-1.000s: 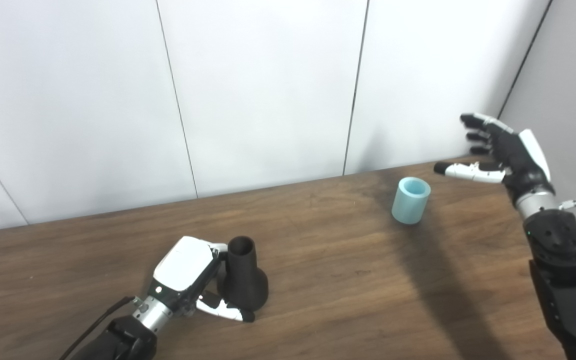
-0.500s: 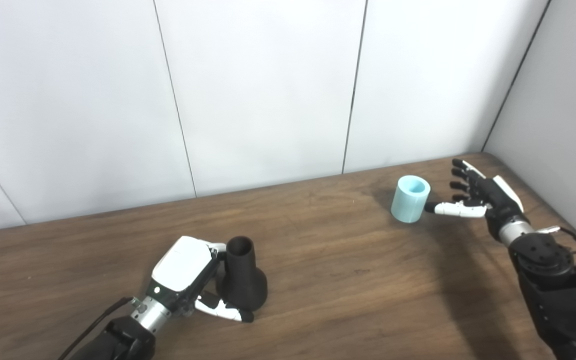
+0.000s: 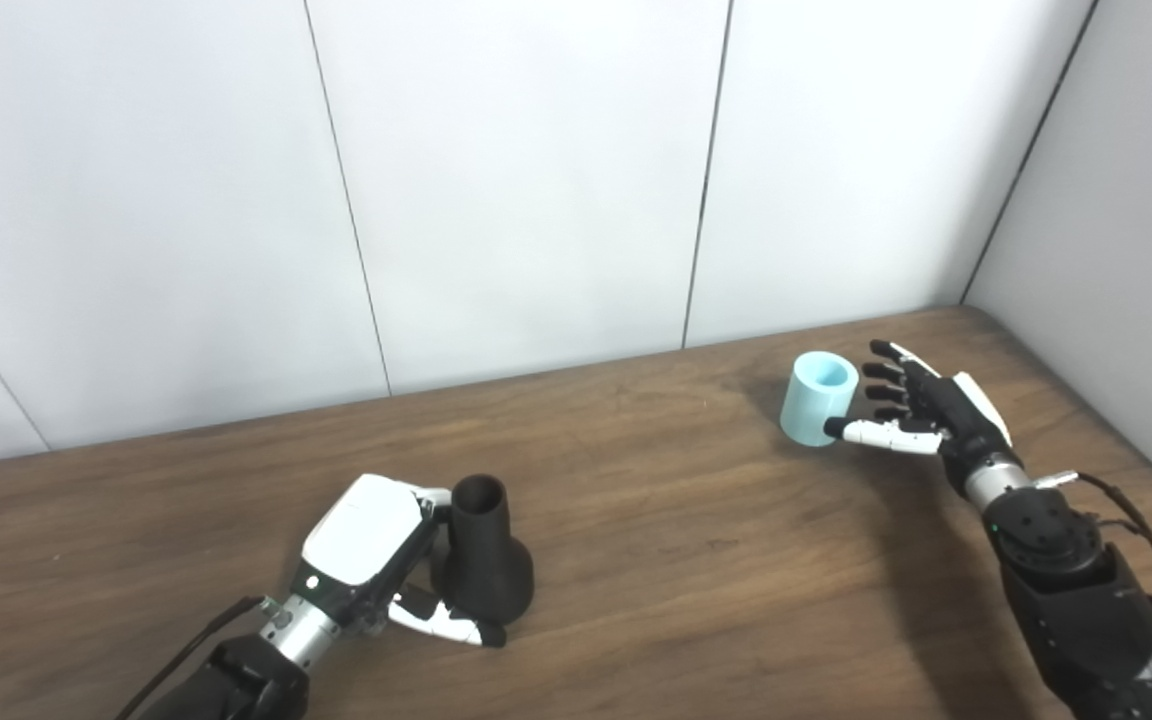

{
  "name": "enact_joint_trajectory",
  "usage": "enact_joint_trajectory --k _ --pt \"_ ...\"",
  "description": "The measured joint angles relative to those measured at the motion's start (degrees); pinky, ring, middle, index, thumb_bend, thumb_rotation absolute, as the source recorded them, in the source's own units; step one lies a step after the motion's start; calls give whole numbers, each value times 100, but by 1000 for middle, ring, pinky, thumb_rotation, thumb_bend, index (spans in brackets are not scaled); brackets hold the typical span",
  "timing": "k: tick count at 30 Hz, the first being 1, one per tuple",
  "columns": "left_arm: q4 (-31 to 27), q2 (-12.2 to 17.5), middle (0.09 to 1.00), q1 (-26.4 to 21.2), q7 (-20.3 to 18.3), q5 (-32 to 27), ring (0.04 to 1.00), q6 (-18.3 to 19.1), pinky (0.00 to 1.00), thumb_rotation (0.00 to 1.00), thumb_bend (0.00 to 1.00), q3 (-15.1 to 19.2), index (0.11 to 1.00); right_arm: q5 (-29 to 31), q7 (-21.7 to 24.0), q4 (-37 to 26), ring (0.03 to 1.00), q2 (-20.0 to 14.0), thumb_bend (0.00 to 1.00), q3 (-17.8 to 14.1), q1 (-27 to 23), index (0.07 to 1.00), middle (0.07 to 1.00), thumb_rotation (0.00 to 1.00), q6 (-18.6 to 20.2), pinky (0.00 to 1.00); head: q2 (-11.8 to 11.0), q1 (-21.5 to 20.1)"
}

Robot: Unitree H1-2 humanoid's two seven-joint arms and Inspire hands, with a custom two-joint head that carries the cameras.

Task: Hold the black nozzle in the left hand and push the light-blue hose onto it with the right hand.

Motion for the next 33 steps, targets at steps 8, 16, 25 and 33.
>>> enact_joint_trajectory --k 8,16,25,33 --pt "1 3 393 0 -6 -24 407 0 299 0 520 -2 499 -56 -5 44 797 29 881 189 -46 881 840 251 -168 734 18 35" --pt "2 4 458 0 -2 -25 396 -1 292 0 526 -9 487 -132 -4 -4 785 41 845 354 -77 867 826 214 -149 735 70 70" --pt "2 10 392 -1 -16 -60 412 -2 304 0 520 -12 499 -176 2 -28 739 40 811 502 -123 819 782 168 -145 698 114 88" --pt "-1 12 390 -9 -16 -77 406 -3 297 0 519 -32 497 -755 -445 125 397 71 539 716 -186 509 444 0 -441 345 158 97"
